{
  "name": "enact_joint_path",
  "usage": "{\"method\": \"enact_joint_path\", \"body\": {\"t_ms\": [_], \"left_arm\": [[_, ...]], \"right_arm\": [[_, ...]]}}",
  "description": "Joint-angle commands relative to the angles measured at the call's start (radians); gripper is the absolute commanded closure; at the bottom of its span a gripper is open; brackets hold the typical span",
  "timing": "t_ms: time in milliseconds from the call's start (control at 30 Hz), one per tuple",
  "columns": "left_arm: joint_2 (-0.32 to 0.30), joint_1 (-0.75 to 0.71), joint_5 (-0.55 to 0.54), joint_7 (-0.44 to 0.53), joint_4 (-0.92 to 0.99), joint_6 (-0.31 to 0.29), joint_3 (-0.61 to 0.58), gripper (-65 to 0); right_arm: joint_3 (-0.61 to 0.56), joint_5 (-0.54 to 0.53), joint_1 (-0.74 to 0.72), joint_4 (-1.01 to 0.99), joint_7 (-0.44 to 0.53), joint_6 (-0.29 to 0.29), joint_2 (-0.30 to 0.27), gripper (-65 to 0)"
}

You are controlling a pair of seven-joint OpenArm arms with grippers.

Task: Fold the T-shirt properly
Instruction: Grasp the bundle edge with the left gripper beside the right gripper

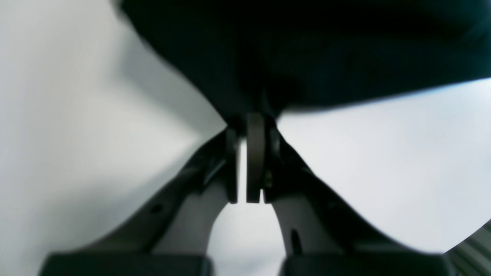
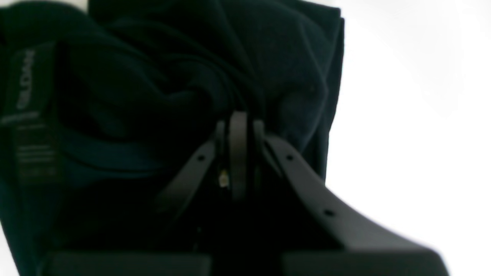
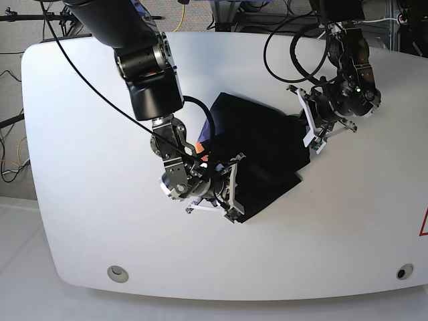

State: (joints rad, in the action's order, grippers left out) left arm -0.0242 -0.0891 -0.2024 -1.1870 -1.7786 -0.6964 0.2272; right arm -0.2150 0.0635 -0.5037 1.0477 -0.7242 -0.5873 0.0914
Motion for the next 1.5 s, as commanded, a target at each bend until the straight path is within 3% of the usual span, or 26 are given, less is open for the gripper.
{"method": "enact_joint_path", "body": {"t_ms": [0, 333, 667, 1167, 1467], "left_arm": [[-0.004, 0.013, -0.013, 0.054, 0.044, -0.002, -0.001, -0.5], [-0.024, 0.058, -0.012, 0.290, 0.277, -0.002, -0.018, -0.5], [-0.047, 0.194, -0.010, 0.414, 0.497, -0.002, -0.091, -0.5], [-0.038, 0.394, -0.010, 0.430, 0.639, -0.002, -0.159, -0.5], [0.004, 0.447, -0.012, 0.454, 0.639, -0.002, -0.171, -0.5]], "right_arm": [[0.002, -0.004, 0.000, 0.019, 0.010, 0.000, -0.011, 0.0], [0.004, -0.004, 0.079, 0.039, 0.013, 0.000, -0.045, 0.0], [0.027, -0.001, 0.191, 0.148, 0.012, 0.002, -0.077, 0.0], [0.288, -0.006, 0.293, 0.230, 0.013, 0.002, -0.068, 0.0], [0.423, 0.003, 0.385, 0.331, 0.013, 0.003, 0.005, 0.0]]}}
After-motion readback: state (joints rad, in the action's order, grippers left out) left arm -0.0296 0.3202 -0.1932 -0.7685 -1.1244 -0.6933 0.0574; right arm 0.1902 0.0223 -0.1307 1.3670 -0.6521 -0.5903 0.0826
